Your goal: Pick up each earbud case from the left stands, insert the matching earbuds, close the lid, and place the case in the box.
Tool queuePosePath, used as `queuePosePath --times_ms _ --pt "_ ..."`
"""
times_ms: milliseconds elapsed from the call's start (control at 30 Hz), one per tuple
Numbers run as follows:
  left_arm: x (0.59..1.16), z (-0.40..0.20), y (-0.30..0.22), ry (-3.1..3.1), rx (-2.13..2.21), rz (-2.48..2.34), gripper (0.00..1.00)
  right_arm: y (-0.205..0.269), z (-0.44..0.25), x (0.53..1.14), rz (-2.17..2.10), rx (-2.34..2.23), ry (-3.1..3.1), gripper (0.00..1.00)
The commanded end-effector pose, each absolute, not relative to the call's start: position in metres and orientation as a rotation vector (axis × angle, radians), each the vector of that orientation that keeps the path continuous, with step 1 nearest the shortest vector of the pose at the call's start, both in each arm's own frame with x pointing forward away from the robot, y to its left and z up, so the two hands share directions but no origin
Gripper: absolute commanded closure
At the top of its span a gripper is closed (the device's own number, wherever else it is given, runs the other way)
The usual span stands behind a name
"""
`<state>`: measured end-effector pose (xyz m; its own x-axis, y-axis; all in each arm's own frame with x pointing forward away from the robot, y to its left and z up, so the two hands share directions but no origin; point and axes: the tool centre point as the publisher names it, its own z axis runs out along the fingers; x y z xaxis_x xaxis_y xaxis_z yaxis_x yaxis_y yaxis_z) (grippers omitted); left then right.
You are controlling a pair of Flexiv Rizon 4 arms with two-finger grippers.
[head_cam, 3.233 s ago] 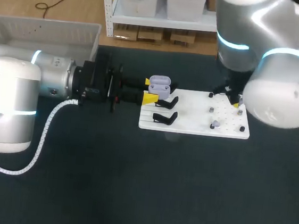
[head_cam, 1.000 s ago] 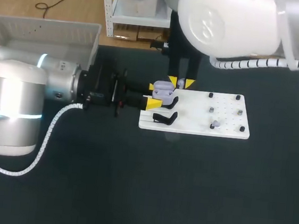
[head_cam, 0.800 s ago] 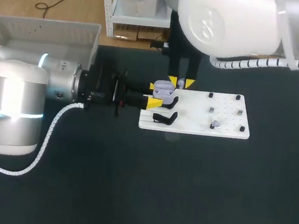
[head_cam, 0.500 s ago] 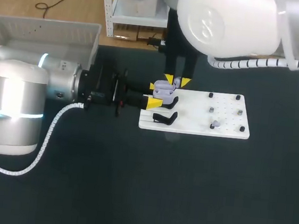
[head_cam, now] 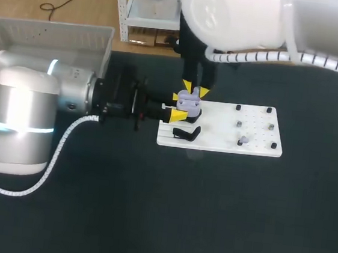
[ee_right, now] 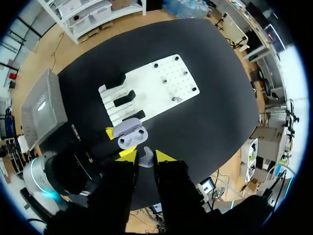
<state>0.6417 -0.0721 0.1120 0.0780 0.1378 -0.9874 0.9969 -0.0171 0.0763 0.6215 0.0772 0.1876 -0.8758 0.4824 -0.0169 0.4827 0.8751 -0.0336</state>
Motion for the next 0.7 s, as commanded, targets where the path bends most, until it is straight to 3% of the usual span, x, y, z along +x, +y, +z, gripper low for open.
queuePosePath --times_ms 33,700 --pt "0.6433 0.1112 -0.0754 1.246 1.357 -1.094 1.00 0.0771 0.1820 0.6163 -0.065 0.833 2.989 1.00" --pt "0.6452 0.1104 -0.0727 1.254 1.350 -1.097 1.00 0.0798 0.1789 0.6197 -0.077 0.875 2.979 1.00"
